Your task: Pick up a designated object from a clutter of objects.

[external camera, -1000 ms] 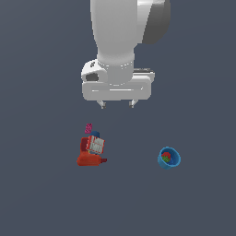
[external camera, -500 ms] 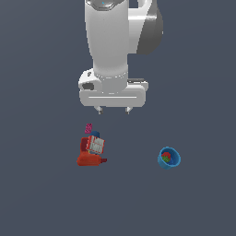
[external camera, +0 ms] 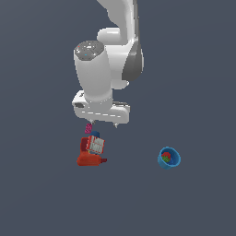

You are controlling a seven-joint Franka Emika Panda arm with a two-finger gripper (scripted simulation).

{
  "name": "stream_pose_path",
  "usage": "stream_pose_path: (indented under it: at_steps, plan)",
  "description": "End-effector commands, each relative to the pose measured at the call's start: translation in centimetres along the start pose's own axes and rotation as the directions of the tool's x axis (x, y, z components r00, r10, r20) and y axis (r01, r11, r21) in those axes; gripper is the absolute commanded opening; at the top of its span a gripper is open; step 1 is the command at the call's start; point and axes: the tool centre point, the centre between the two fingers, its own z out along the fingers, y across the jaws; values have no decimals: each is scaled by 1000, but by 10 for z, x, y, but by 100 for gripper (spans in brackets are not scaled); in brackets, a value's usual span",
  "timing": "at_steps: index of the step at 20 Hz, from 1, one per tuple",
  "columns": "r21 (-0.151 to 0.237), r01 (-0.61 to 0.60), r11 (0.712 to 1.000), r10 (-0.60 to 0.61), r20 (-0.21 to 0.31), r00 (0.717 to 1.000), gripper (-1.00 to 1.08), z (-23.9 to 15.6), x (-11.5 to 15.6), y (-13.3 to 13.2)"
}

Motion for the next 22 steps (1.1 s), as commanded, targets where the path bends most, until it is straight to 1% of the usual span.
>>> stream_pose_path:
  at_steps: [1,6,12,17,22]
  plan:
    - [-3,-53,999,53,1,999,100,27,-3,17]
    - [-13,-145,989,145,2,989,100,71,-12,47]
    - [-25,-218,976,218,1,976,100,105,-24,71]
    - [-32,-248,968,248,0,969,100,119,-30,81]
    - [-32,-250,968,250,1,968,100,120,-31,82]
